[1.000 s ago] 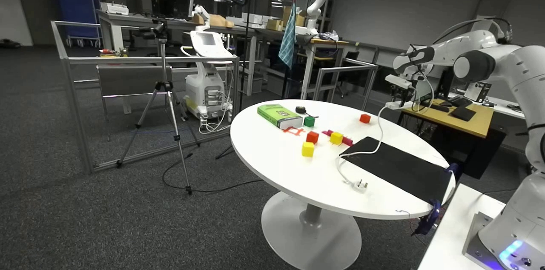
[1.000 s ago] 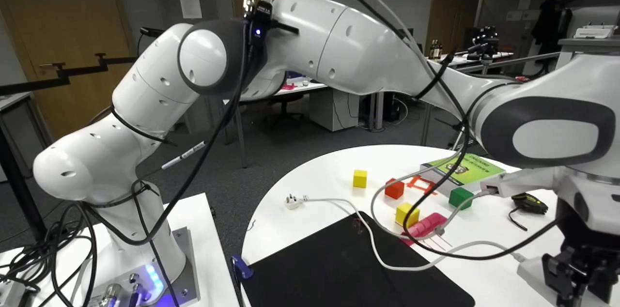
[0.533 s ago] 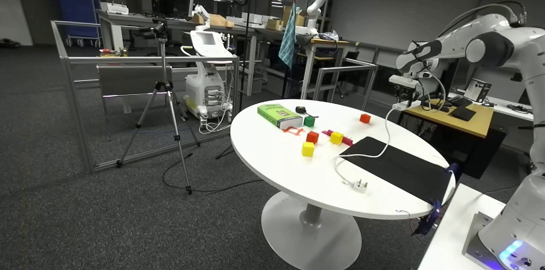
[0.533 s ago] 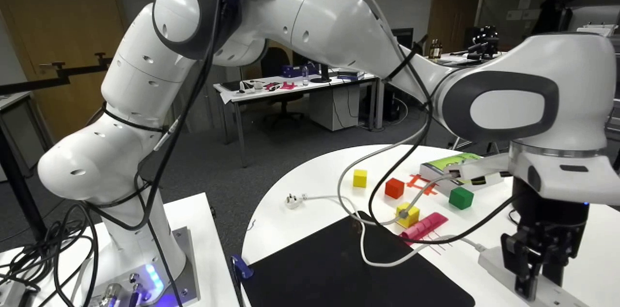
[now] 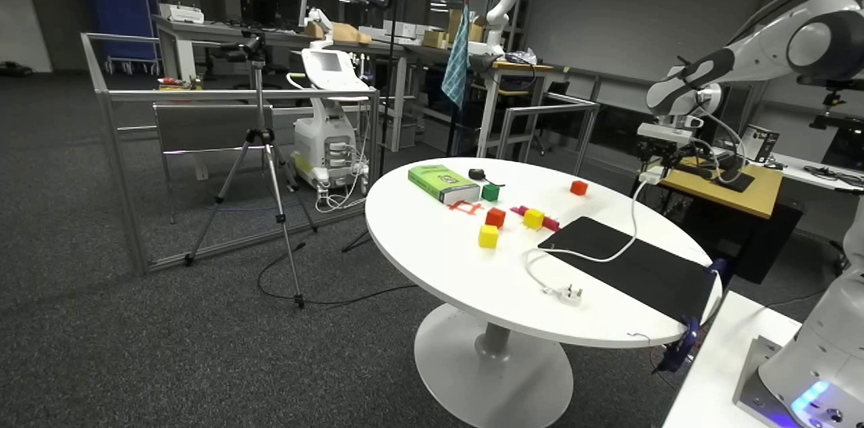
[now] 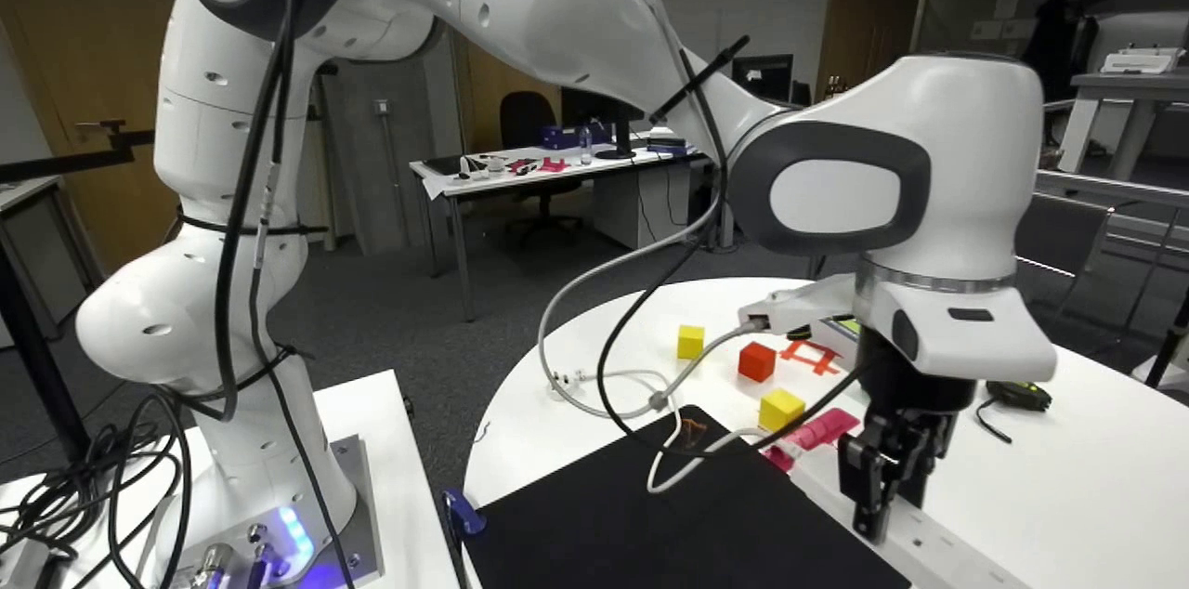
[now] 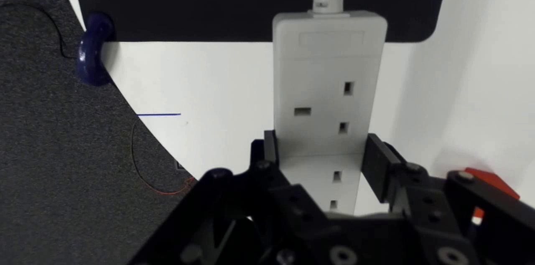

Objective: Put the extension cable and cord on the black placemat.

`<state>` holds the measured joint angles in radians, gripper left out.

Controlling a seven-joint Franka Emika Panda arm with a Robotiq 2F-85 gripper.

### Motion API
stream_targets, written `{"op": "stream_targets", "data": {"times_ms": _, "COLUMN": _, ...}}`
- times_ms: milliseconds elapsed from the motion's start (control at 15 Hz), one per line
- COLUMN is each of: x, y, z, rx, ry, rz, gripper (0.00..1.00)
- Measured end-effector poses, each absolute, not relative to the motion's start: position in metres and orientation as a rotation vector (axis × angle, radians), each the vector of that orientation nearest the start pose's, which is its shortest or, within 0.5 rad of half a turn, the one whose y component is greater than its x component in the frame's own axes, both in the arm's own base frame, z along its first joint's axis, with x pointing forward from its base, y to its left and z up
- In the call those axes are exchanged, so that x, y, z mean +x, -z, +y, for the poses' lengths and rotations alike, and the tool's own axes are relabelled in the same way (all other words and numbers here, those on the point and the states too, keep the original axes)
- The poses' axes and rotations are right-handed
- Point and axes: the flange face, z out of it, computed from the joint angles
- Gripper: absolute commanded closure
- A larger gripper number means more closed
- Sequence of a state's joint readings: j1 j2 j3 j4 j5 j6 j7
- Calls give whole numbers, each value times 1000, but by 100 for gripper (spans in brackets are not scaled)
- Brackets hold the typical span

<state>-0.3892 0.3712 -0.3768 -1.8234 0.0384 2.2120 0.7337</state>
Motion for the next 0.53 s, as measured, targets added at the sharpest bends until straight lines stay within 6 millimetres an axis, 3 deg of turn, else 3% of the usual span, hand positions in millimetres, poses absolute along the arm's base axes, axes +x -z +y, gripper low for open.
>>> {"op": "stream_targets", "data": {"times_ms": 267, "x": 431, "y": -349, "z": -404, "rx": -2466, "ry": 57, "rz": 2036, "gripper": 70}}
{"op": "stream_targets", "data": {"times_ms": 333, "x": 420, "y": -347, "z": -397, "rx": -2486, "ry": 62, "rz": 1998, "gripper": 45}}
{"op": "stream_targets", "data": {"times_ms": 533, "x": 415, "y": -345, "z": -393, "rx": -2483, "ry": 54, "rz": 1992, "gripper": 45}}
